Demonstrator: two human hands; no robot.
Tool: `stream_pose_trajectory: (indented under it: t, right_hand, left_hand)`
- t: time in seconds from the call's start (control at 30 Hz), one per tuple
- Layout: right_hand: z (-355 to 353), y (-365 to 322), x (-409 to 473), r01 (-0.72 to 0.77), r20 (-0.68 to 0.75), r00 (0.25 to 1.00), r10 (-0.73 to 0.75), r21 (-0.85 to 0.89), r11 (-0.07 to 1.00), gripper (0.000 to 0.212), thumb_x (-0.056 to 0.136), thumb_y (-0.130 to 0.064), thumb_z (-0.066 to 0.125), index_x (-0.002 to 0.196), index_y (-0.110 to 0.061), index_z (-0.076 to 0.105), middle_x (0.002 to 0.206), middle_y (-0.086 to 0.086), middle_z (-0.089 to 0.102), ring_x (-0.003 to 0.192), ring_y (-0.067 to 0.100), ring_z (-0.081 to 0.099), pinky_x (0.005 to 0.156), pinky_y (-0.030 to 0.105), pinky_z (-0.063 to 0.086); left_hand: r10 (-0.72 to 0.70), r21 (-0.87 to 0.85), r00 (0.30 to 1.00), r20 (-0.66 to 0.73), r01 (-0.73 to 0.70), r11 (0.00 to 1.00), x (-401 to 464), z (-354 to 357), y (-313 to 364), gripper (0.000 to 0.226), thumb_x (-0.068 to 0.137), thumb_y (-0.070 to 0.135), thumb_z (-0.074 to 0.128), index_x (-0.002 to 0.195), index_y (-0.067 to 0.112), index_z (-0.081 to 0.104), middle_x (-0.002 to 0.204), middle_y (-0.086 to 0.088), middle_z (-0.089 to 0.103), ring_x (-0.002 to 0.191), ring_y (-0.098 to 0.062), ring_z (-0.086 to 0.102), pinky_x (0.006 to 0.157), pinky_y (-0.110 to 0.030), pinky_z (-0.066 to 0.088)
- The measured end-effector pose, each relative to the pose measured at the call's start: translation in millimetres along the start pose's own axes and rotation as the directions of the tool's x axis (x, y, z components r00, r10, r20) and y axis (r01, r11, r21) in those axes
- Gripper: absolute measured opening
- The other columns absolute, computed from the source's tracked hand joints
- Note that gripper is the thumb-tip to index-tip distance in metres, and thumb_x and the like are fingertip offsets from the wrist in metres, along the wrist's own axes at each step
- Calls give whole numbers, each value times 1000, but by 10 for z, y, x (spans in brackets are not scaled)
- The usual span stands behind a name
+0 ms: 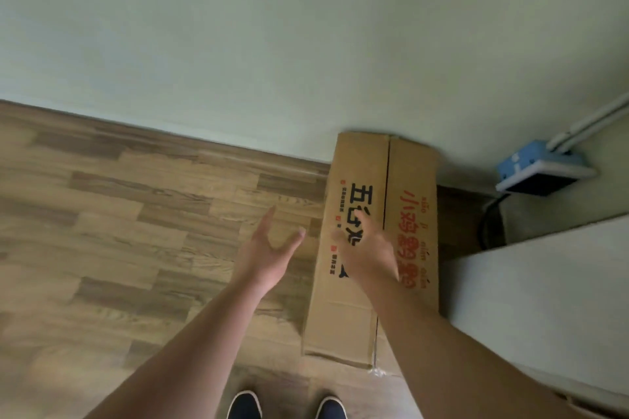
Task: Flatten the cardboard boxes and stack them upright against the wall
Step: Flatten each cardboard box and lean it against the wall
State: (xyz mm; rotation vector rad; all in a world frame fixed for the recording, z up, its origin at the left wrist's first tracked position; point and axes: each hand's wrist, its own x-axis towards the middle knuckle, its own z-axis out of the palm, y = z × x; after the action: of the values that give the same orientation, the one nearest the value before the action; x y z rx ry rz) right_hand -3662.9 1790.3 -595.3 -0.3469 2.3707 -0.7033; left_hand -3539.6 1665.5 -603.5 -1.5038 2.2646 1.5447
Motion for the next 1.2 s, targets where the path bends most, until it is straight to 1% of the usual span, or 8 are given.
stream_pose_trajectory:
  t: [0.07,0.17,0.23,0.37,0.47,0.7,1.03,1.2]
  right_hand:
    - [21,-590,-329,85,49,995,-84,-24,996,71,101,-61,55,163,-37,30,165,-1,43,135,25,57,102,40,53]
    - [131,-1455,-790,193,97,977,-190,-17,981,74,99,-65,55,164,-39,29,163,2,46,122,24,63,94,37,57]
    - [260,-2030,-1066,248,138,959,-246,0,969,79,96,-69,56,163,-38,30,155,7,55,123,28,64,101,47,57]
    - [616,-3147,-1787,416,184,894,-407,-10,909,69,100,-61,57,159,-31,41,157,7,54,140,32,54,110,44,48]
    - [964,-3874,-2338,503,225,842,-491,2,864,65,101,-58,58,155,-23,49,156,6,55,140,30,54,112,42,47]
    - [2103,-5447,-3734,694,351,662,-662,46,718,62,102,-55,59,151,-17,54,155,8,56,143,31,52,110,38,44]
    - [3966,-7190,-4818,803,577,409,-707,141,579,59,103,-57,56,152,-23,52,155,3,56,140,26,54,109,41,46]
    - [4991,-8084,-5217,780,672,326,-664,205,591,56,103,-52,58,148,-19,55,151,5,59,135,24,57,109,43,48]
  left_hand:
    - [-41,-102,995,-92,32,994,-205,-590,44,84,90,65,64,162,38,31,164,-2,42,141,-26,52,109,-38,47]
    - [-104,-240,968,-228,47,970,-479,-1461,11,80,88,62,69,158,36,41,155,-6,53,134,-29,58,105,-53,52]
    - [-133,-318,934,-331,22,948,-656,-2079,-47,80,86,56,73,156,28,46,148,-9,58,133,-28,58,105,-47,52]
    - [-213,-466,876,-432,-15,884,-1164,-3345,-281,60,98,23,70,152,10,48,145,-16,56,133,-30,56,103,-32,45]
    - [-224,-439,838,-498,-21,898,-1687,-4235,-534,57,99,34,67,149,12,52,147,-16,57,131,-30,59,105,-34,46]
    - [-310,-410,643,-700,-6,912,-2805,-6215,-1360,62,99,56,57,147,18,56,146,-10,61,130,-30,61,106,-42,50]
    - [-399,-415,417,-817,55,908,-3273,-8284,-2582,60,99,61,53,140,18,63,136,-7,69,118,-27,67,97,-43,57]
    - [-458,-462,326,-827,67,884,-3343,-9314,-3080,59,101,57,54,143,16,59,141,-8,65,121,-25,64,95,-38,53]
